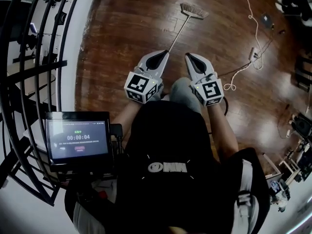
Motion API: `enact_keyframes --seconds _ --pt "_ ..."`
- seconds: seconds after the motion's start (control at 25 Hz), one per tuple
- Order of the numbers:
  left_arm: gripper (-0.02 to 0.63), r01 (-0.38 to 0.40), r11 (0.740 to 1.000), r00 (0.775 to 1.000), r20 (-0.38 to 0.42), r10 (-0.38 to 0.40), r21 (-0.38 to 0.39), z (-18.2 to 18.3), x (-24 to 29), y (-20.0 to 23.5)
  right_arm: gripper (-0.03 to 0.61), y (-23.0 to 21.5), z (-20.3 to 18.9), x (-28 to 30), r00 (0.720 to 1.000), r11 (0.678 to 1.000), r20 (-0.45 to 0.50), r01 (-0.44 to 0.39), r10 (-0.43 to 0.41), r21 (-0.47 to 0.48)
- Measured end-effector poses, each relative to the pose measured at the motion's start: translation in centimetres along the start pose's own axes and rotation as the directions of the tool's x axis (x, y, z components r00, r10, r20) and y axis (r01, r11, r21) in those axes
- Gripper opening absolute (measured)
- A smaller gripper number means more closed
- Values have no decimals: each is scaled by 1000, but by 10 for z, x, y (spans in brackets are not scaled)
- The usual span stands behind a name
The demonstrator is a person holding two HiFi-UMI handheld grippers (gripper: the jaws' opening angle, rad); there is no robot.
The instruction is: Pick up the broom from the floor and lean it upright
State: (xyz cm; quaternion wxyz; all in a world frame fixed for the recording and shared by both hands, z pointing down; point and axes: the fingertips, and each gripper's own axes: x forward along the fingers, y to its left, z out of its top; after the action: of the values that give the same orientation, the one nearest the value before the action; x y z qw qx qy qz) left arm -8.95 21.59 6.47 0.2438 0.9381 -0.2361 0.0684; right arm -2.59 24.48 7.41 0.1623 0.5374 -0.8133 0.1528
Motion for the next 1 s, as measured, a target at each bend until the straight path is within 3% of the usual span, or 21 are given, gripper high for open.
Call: enact_keyframes --seconds 0.32,0.52,0.68,0.84,1.0 --pt "17 -37 997 999 -4 37 -62 -10 14 10 4 -27 -6 16 996 993 -75 -45 37 -110" --pt "17 -96 993 995 -13 95 -71 -8 25 21 3 -44 -22 35 981 980 -148 -142 122 -136" --pt "17 -154 987 987 -61 150 -54 -21 58 38 3 -91 -54 67 959 966 -210 -220 188 -139" --pt "17 -219 974 969 -132 210 -57 -62 91 67 3 -138 -118 109 923 946 -285 -301 257 -121" --pt "17 -249 968 958 -155 240 -38 -79 111 95 5 -153 -153 148 874 892 -377 -402 307 -206"
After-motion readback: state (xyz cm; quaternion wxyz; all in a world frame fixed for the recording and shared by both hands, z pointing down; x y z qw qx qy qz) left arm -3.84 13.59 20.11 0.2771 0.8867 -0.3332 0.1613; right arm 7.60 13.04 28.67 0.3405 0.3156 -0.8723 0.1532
